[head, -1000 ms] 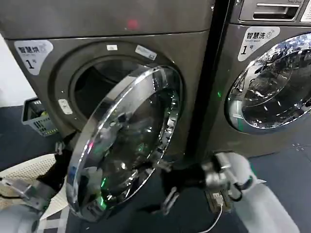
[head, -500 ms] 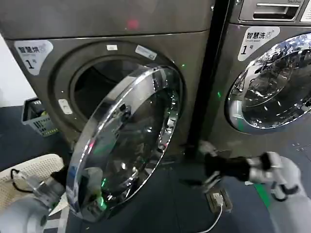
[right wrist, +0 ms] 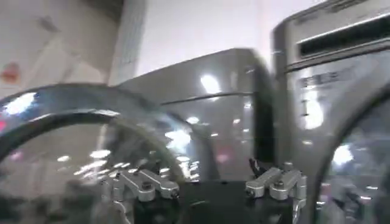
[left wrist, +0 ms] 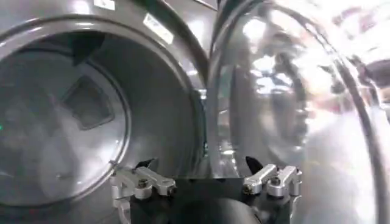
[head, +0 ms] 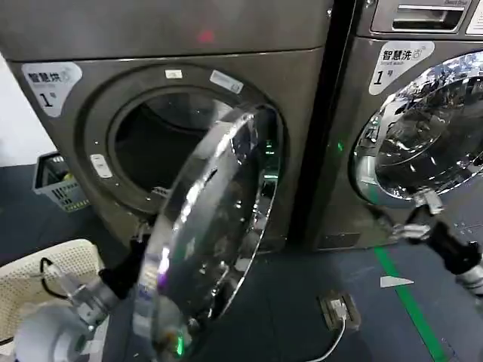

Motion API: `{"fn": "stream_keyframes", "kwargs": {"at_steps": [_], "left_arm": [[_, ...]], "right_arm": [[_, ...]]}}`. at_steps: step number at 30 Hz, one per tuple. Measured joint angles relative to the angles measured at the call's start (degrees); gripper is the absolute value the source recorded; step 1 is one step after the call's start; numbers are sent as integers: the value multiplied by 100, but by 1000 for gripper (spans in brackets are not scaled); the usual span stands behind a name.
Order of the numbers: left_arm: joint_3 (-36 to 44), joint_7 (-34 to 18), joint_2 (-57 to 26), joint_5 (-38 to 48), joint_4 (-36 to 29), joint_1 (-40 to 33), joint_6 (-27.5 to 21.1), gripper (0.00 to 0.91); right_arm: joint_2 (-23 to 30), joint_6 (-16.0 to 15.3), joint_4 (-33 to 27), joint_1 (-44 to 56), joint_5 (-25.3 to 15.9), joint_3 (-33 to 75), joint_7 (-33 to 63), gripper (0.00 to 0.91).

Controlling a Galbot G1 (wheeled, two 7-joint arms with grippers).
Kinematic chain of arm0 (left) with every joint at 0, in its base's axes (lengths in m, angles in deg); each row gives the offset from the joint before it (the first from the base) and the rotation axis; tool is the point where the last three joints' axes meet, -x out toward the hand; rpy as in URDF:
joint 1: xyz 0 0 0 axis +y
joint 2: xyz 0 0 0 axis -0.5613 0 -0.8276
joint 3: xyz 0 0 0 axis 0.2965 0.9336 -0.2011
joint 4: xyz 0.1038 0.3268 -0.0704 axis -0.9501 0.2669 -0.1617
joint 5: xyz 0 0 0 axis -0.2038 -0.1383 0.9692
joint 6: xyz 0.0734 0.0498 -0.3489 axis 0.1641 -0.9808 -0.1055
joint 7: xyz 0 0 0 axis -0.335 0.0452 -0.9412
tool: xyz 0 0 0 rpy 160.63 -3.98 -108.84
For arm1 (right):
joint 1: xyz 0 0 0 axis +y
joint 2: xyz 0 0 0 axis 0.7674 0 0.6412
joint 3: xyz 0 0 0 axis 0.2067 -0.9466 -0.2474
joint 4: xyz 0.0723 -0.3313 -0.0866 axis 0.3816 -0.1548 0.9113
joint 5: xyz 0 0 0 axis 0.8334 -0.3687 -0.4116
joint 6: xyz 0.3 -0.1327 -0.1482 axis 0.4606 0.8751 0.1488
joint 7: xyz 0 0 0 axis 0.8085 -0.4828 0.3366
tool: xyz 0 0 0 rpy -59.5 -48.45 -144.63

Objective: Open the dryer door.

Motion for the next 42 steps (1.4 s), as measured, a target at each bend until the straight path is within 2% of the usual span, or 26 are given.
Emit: {"fn": "stream_keyframes", "kwargs": {"at_steps": [5,9,12,15,22,26,35,42], "left_arm": [[264,-33,-52,84,-132,-22,20,907],[593,-100,-169,-13,-192,-77,52,907],[921,-243,-265,17,-163,-231,49,907],[1290,-306,-334,-38,-91,-432,80,907],[2025,-294,-188,-274,151,-812,223,907],[2456,-292,-115,-386,281,-1036,270,907],[3321,-472,-231,-234,517,-1612,234,907],[3909,-516,-30,-214,823,-2161,203,907]], "right_arm": [[78,409,167,260,-59,348,1337,907],[174,504,235,387,-414,645,2028,907],[162,560,235,510,-889,987,2614,907],[159,296,174,608,-1122,1361,3221,907],[84,-150,-29,770,-1196,2169,3840,907],[15,-197,-61,799,-1208,2446,4402,907],[-2,-341,-140,1024,-1233,3221,4723,907],[-15,-335,-170,1247,-1255,3713,4907,907]]}}
